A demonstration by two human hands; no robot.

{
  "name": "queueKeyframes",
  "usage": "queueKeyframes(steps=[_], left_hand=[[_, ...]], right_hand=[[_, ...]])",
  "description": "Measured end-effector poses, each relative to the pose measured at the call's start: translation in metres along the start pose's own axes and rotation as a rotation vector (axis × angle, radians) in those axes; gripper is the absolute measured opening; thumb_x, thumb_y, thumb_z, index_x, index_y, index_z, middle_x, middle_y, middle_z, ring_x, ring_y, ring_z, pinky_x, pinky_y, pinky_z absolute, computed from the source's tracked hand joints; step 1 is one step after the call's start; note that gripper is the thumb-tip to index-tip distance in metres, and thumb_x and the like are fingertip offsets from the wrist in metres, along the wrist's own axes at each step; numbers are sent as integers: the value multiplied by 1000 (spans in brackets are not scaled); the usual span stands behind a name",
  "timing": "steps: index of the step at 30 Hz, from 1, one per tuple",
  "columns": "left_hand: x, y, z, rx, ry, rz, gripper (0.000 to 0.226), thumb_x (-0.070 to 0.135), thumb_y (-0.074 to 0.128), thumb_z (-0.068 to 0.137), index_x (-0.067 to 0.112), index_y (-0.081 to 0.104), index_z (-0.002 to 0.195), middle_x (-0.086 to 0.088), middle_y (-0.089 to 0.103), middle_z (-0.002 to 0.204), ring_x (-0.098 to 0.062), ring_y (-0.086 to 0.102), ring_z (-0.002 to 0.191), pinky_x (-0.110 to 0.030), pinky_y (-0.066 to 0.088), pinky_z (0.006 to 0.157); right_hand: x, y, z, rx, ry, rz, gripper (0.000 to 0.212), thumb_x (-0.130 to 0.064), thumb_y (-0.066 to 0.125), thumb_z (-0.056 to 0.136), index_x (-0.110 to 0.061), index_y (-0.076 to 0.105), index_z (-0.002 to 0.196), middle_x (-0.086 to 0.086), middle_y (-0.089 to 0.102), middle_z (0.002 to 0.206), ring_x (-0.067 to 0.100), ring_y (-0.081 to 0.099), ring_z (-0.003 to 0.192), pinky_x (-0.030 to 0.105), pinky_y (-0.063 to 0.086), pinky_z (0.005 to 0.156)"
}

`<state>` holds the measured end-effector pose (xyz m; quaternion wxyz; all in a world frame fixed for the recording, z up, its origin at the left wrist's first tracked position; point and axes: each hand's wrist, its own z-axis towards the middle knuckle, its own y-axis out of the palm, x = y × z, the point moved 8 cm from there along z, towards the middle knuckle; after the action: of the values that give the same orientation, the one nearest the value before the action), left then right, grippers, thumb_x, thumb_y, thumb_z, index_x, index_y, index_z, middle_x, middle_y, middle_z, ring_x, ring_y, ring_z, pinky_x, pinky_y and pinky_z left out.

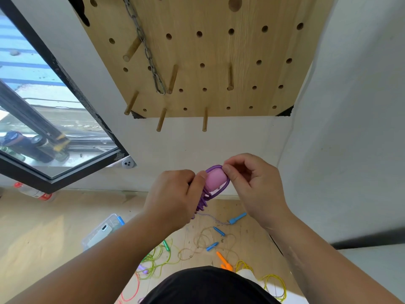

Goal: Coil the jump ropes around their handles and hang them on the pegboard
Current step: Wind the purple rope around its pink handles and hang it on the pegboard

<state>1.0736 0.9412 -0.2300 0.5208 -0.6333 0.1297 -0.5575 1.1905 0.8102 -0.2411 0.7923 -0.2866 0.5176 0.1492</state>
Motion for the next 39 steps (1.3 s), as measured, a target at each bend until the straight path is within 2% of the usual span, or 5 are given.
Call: queueKeyframes(steps=[8,15,19,32,39], left_hand=[[18,5,-4,-136,22,-208,49,36,42,99,17,42,54,3,39,47,-12,37,46,-35,32,49],[0,16,9,-228,-321,-508,45,22,39,105,9,64,70,0,61,58,-15,58,55,-36,49,60],[-8,24,-2,-229,-482,-662,38,23,40,107,22,73,89,2,75,81,-19,71,76,-35,59,75],[6,21,1,-188,-196,-731,50,60,65,82,25,56,116,-6,71,106,-28,74,84,-46,62,73],[12,6,6,-137,-99,-462,34,57,52,86,28,68,91,10,69,79,-8,64,67,-19,50,59]], right_hand=[[26,-7,13,-66,147,54,19,-9,64,96,-27,70,91,2,69,79,12,60,71,16,48,62],[14,-8,18,-167,247,466,35,-8,42,93,-15,76,99,8,74,103,23,68,103,31,55,90],[8,2,11,-279,279,444,13,-12,61,97,-12,73,99,10,74,95,22,69,88,37,59,77],[14,11,8,-223,405,600,12,-11,75,78,-15,72,89,25,68,104,24,60,79,27,48,61],[14,10,8,-232,376,513,9,-10,77,81,-9,70,87,12,66,77,15,58,64,25,46,57]])
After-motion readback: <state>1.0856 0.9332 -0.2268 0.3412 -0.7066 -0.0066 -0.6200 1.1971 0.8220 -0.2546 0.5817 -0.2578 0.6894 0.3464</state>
